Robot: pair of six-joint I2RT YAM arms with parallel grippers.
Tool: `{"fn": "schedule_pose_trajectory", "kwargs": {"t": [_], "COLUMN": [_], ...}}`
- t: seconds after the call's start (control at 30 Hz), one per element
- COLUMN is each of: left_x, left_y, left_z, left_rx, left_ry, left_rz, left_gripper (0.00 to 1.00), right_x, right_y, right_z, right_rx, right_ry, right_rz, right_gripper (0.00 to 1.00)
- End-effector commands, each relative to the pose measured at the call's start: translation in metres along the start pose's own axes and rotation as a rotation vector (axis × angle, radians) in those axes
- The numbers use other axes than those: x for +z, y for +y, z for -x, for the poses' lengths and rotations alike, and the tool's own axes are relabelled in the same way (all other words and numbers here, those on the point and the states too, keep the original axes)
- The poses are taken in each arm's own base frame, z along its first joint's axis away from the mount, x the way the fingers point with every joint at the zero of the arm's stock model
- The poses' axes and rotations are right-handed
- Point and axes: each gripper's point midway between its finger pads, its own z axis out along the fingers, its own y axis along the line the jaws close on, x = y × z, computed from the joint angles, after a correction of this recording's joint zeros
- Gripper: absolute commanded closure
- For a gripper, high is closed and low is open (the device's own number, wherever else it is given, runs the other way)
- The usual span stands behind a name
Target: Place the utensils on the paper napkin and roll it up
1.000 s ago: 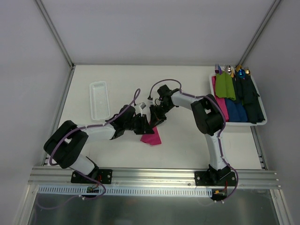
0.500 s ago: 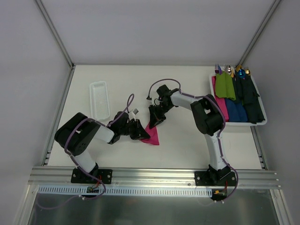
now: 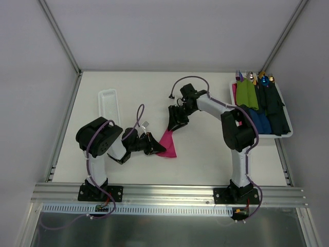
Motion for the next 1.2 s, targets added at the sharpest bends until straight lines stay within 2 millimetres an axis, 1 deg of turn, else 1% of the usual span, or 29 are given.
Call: {"fn": "schedule_pose_trajectory", "kwargs": {"t": [0.0, 0.1, 0.17, 0.2, 0.27, 0.33, 0.37, 0.5, 0.67, 0.8, 0.97, 1.03, 1.17], "left_x": [-0.007, -0.007, -0.006, -0.006, -0.006, -0.006, -0.006, -0.008, -0.008, -0.008, -0.009, -0.010, -0.012], "left_y": [0.049, 0.049, 0.048, 0.048, 0.048, 0.048, 0.049, 0.050, 0.050, 0.050, 0.051, 0.050, 0.050], "left_z": [-0.010, -0.009, -0.008, -0.008, -0.008, -0.008, -0.009, -0.010, -0.009, -0.008, -0.009, -0.009, -0.009], "left_rx": [-0.078, -0.076, -0.074, -0.074, -0.077, -0.077, -0.078, -0.079, -0.079, -0.078, -0.079, -0.080, -0.074], "left_ry": [-0.024, -0.026, -0.028, -0.028, -0.028, -0.028, -0.027, -0.027, -0.031, -0.036, -0.037, -0.040, -0.043], "left_rz": [0.171, 0.172, 0.169, 0.170, 0.170, 0.172, 0.172, 0.178, 0.178, 0.181, 0.183, 0.183, 0.190], "left_gripper": [0.93, 0.93, 0.93, 0.93, 0.93, 0.93, 0.93, 0.93, 0.93, 0.93, 0.93, 0.93, 0.93], "right_x": [-0.046, -0.041, -0.033, -0.023, -0.012, 0.001, 0.005, 0.016, 0.023, 0.031, 0.042, 0.045, 0.052], "right_y": [0.000, -0.011, -0.017, -0.022, -0.025, -0.030, -0.030, -0.026, -0.023, -0.029, -0.032, -0.039, -0.052], "right_z": [0.017, 0.003, -0.001, -0.009, -0.010, -0.020, -0.017, -0.019, -0.020, -0.026, -0.027, -0.027, -0.037], "right_rx": [0.022, 0.043, 0.067, 0.093, 0.128, 0.153, 0.177, 0.199, 0.225, 0.227, 0.249, 0.269, 0.313], "right_ry": [-0.115, -0.096, -0.087, -0.059, -0.054, -0.022, -0.032, -0.043, -0.052, -0.047, -0.041, -0.039, -0.005], "right_rz": [-0.090, -0.121, -0.123, -0.109, -0.083, -0.065, -0.058, -0.028, -0.023, -0.095, -0.140, -0.168, -0.216], "right_gripper": [0.57, 0.56, 0.55, 0.54, 0.54, 0.53, 0.53, 0.42, 0.41, 0.45, 0.51, 0.56, 0.62]}}
